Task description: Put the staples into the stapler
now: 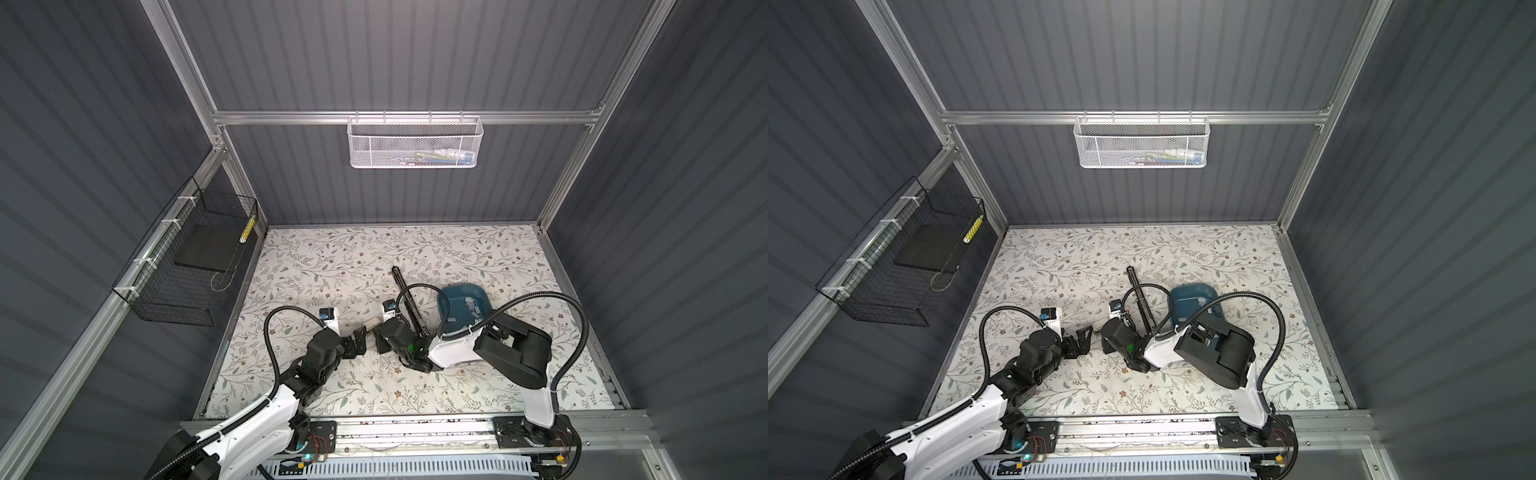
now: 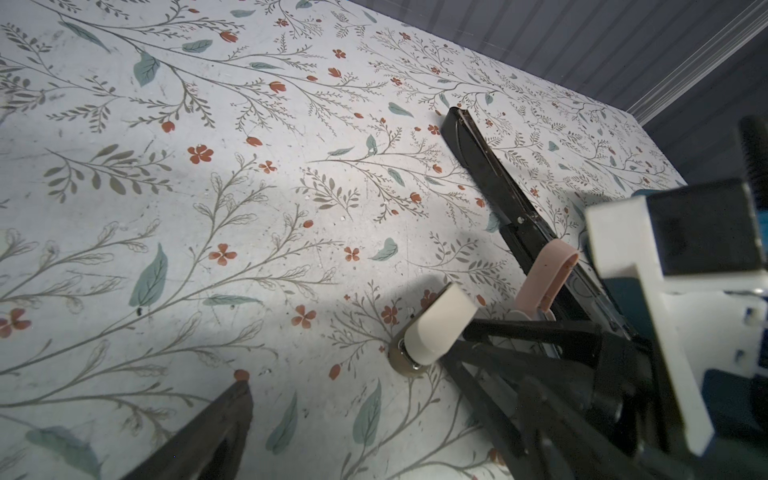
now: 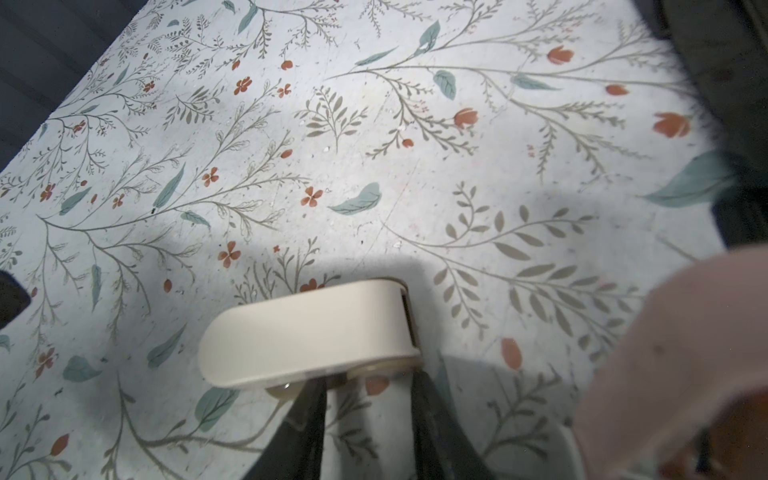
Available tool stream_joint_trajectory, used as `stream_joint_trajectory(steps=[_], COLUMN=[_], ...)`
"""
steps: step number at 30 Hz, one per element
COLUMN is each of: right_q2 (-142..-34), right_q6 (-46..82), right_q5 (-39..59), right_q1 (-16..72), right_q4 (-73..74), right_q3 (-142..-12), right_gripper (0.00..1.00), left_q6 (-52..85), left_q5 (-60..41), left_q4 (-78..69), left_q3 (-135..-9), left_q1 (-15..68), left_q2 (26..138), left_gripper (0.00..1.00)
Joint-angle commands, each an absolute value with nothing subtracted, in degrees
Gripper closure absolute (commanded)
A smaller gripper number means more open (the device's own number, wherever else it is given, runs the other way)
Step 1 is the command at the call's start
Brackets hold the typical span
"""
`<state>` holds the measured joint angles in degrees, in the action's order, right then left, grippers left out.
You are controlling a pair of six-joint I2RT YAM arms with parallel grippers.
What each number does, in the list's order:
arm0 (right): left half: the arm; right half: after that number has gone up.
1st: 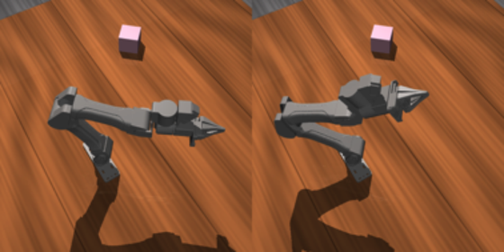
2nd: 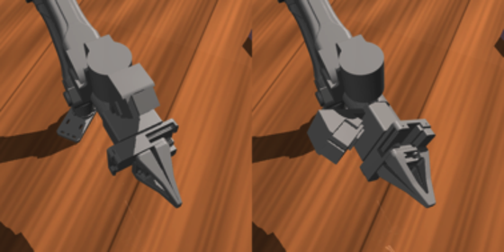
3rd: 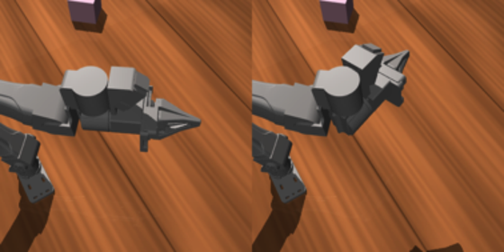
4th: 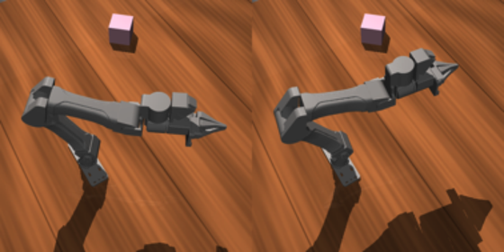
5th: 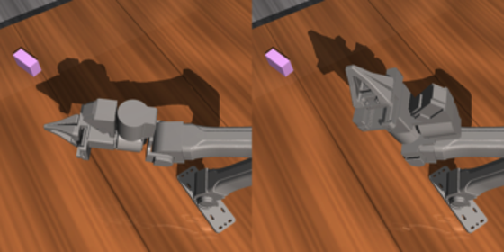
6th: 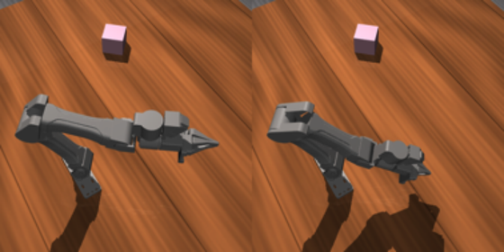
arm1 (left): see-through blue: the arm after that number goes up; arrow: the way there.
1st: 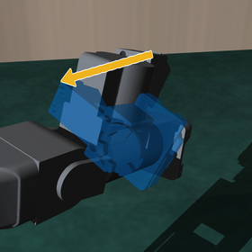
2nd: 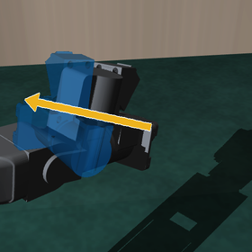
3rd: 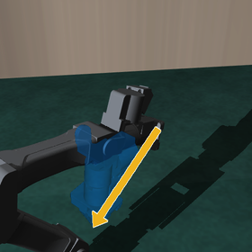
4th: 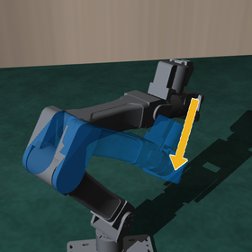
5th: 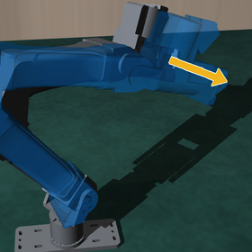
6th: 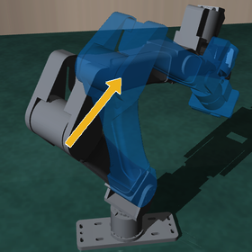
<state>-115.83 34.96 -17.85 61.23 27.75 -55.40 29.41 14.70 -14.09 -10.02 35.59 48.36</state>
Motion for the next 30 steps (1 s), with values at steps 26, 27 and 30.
stream_joint_trajectory(steps=[26, 27, 30], right_q2=[-121.88, -121.90, -121.40], right_q6=[36.38, 36.05, 34.72], right_q5=[-22.79, -22.27, -21.53], right_q1=[60.17, 60.18, 60.22], right_q4=[6.02, 6.24, 7.02], right_q3=[-62.79, -63.00, -63.34], right_gripper=[0.63, 0.63, 0.62], left_q6=[27.16, 27.12, 26.83], left_q5=[16.60, 16.79, 17.14], left_q4=[-13.27, -13.40, -14.14], left_q3=[-12.48, -12.49, -12.33], left_q1=[35.86, 35.82, 35.86], left_q2=[48.59, 48.61, 48.80], left_gripper=[0.00, 0.00, 0.00])
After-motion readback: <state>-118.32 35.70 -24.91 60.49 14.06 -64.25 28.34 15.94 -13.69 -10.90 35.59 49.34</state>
